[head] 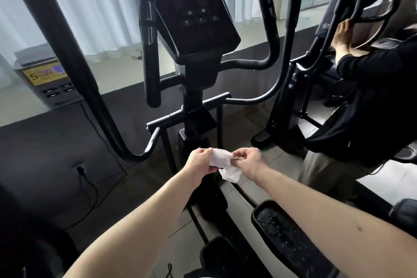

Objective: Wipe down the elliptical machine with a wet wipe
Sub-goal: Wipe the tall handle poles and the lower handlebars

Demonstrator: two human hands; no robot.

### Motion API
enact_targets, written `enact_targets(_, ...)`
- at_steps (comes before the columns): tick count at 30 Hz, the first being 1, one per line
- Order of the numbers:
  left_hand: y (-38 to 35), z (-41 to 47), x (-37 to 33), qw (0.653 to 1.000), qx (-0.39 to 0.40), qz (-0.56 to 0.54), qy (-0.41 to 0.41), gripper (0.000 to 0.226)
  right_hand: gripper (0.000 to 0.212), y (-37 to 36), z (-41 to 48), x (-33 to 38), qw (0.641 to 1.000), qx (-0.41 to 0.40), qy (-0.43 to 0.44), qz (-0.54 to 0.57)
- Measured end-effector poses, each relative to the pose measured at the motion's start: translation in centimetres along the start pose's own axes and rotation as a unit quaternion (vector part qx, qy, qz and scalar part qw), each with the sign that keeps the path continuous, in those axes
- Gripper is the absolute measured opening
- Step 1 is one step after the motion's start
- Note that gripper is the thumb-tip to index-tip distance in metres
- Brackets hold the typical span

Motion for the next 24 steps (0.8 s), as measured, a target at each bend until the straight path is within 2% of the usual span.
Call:
enact_targets(2,-0.3,0.0,0.2,1.0,0.012,0.005,0.025,0.023,0.016,0.0,0.2,0.2,0.999,-0.032,-0.014,-0.007)
enact_targets(4,-0.4,0.4,0.5,0.998,0.034,0.038,0.034,0.018,0.017,-0.3,0.3,0.6,0.998,-0.036,-0.027,0.041)
enact_targets(7,-0.1,1.1,0.2,0.996,0.04,0.083,0.004,0.014,0.005,-0.9,0.0,1.7,0.981,-0.01,-0.054,0.185)
enact_targets(13,0.7,1.9,-0.7,0.989,0.036,0.136,-0.05,0.017,0.014,-2.1,0.5,2.3,0.956,0.04,-0.067,0.284)
enact_targets(18,0.2,2.9,-1.1,0.987,0.063,0.13,-0.072,0.007,0.013,-2.6,1.7,2.3,0.967,-0.025,-0.056,0.247)
enact_targets(21,-1.1,3.2,-3.0,0.985,0.075,0.128,-0.084,0.008,0.012,-1.3,2.8,3.4,0.963,-0.059,-0.059,0.257)
enact_targets(24,-3.7,3.4,-6.5,0.979,0.099,0.126,-0.128,0.011,0.016,1.5,5.0,5.9,0.965,-0.108,-0.022,0.238)
Point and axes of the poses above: each hand's wrist, its own z-axis towards the middle knuckle, its own y-axis out of the back of the hand, x = y × z, the point moved 3 cm from there along z, towards the middle knuckle, and after that the axes turned 10 degrees about -z, right-handed, at the moved point
